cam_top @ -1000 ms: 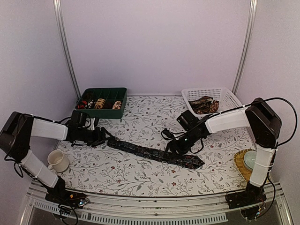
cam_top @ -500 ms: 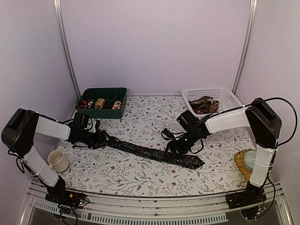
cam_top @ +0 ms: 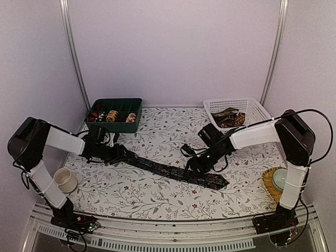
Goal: Roll the ties
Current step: Roll the tie at the center of the board.
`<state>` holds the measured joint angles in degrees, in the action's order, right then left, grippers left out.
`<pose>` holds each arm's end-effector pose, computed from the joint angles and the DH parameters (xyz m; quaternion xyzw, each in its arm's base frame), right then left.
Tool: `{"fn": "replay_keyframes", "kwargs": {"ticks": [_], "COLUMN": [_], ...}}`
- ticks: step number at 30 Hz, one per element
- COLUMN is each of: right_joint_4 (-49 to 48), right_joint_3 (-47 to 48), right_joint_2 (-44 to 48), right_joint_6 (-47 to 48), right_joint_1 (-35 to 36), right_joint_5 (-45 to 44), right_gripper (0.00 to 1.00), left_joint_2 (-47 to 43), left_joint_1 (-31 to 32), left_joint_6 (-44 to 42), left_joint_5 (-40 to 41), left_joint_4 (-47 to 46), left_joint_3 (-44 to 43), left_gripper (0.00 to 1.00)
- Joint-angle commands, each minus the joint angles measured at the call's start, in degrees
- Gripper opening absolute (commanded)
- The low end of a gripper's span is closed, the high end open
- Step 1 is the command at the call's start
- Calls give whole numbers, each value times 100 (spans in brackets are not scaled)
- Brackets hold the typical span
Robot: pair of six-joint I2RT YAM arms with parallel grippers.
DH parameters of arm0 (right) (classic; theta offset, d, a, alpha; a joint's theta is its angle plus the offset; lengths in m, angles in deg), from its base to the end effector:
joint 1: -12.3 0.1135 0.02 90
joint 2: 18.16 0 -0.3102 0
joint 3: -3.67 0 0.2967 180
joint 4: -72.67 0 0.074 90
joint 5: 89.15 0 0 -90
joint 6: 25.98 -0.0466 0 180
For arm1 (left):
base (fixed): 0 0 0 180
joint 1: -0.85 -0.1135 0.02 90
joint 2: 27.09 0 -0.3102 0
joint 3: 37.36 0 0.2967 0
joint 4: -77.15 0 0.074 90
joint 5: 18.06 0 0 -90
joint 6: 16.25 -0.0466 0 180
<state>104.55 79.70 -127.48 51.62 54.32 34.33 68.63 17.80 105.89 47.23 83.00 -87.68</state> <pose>0.2934 0.2989 0.1409 -0.2989 0.8883 0.3443 0.0545 0.3120 -0.1154 0.1202 -0.0514 0.9228 -0.3182 0.2109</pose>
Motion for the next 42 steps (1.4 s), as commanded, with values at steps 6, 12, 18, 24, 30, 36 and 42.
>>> {"fn": "replay_keyframes", "kwargs": {"ticks": [6, 12, 18, 24, 30, 36, 42], "right_joint_4": [358, 451, 539, 631, 606, 467, 410], "right_joint_3": [26, 40, 32, 77, 98, 191, 354], "right_joint_2": [-221, -96, -86, -98, -47, 279, 698], "right_joint_6": [166, 203, 259, 314, 385, 332, 197], "right_joint_1": [-78, -204, -244, -282, -275, -279, -319], "right_joint_5": [-634, -929, -1206, -1461, -1232, -768, -749], "right_gripper": [57, 57, 57, 57, 57, 59, 63], "left_joint_2": [503, 527, 501, 488, 406, 230, 426], "left_joint_1": [291, 319, 367, 472, 572, 986, 1665], "left_joint_6": [-216, -257, -272, -320, -372, -399, -357], "left_joint_5": [258, 285, 138, 100, 324, 1463, 3138], "left_joint_4": [609, 628, 579, 593, 764, 1593, 2877], "left_joint_3": [46, -8, -12, -28, -108, -636, -1425], "left_gripper": [51, 40, 32, 22, 14, 14, 14]}}
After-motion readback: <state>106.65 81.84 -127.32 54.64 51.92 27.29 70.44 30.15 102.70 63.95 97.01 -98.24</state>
